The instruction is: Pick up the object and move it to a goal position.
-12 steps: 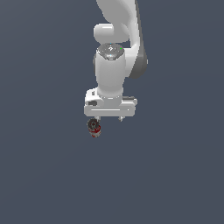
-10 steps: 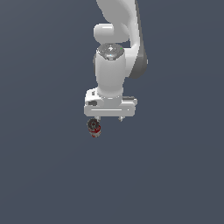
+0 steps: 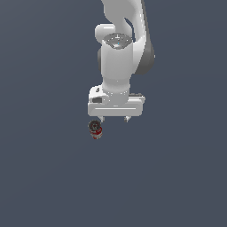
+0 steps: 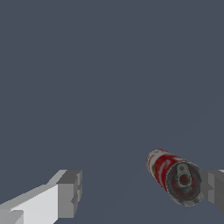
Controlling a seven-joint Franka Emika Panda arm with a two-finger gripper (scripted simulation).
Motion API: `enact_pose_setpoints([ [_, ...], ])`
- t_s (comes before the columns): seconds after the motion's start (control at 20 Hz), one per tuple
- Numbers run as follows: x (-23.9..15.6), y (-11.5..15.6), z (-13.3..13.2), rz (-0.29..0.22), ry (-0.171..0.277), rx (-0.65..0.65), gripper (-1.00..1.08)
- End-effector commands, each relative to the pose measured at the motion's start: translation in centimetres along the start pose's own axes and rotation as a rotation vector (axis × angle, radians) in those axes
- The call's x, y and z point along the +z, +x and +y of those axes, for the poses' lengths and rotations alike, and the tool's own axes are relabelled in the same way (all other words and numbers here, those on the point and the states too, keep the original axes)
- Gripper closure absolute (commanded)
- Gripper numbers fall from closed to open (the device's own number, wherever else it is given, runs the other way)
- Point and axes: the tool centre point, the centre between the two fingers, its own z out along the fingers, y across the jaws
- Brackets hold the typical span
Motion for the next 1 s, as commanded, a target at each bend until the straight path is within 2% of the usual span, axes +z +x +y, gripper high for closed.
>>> enact_pose_setpoints([
  [0.0, 0.0, 0.0, 0.0, 0.000, 0.000, 0.000, -0.92],
  [0.4, 1.8, -1.0, 2.0, -0.023, 0.002, -0.018, -0.92],
  [0.95, 6.8, -4.8, 7.9, -0.093, 0.019, -0.074, -0.92],
])
